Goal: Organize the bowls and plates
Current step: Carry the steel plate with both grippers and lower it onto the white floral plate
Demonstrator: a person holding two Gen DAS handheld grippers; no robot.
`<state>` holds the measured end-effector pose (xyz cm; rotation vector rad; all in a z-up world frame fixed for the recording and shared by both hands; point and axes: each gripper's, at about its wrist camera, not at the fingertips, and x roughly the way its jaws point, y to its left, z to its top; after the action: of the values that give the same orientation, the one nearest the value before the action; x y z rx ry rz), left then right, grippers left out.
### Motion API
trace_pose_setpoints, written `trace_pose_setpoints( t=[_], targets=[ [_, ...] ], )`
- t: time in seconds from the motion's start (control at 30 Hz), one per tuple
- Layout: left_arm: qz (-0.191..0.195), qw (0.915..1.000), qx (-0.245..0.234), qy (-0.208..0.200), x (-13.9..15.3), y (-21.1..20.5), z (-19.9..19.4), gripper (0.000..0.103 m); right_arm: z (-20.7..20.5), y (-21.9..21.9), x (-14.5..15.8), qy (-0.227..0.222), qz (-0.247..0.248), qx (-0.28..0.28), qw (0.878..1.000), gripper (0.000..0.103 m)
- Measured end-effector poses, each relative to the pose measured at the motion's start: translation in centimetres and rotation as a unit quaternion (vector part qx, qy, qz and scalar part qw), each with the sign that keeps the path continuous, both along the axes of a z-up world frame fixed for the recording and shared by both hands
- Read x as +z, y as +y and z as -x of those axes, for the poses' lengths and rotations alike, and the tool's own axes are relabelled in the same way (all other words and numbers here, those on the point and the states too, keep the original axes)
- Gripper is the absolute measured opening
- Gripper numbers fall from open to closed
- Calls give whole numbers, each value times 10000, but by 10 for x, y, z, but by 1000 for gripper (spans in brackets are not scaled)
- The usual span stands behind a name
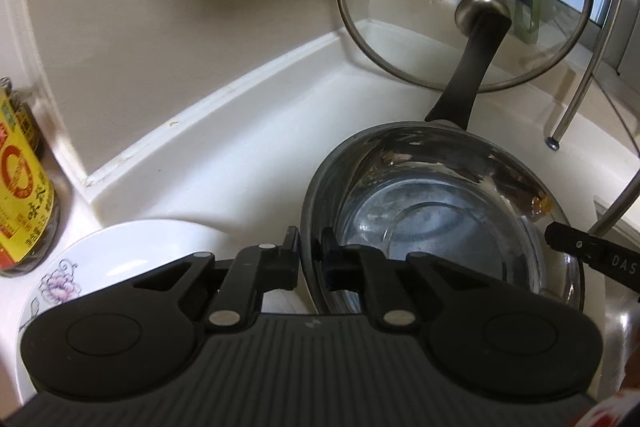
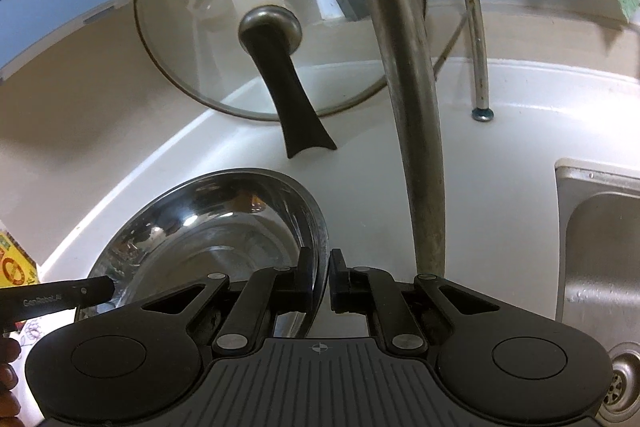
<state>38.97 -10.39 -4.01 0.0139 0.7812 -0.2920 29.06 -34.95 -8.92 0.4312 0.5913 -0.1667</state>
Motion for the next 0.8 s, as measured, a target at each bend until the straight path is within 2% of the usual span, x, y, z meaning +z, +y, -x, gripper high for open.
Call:
trace_pose_setpoints(
  t=[0.3,0.8],
  targets=[
    [123,9997,206,-17,10,12,32,9,13,-3,13,-100,36,276,9996,8],
    [232,9972,708,-89,22,42,82,9,38,18,27,-207,126,855,9960,8]
  ],
)
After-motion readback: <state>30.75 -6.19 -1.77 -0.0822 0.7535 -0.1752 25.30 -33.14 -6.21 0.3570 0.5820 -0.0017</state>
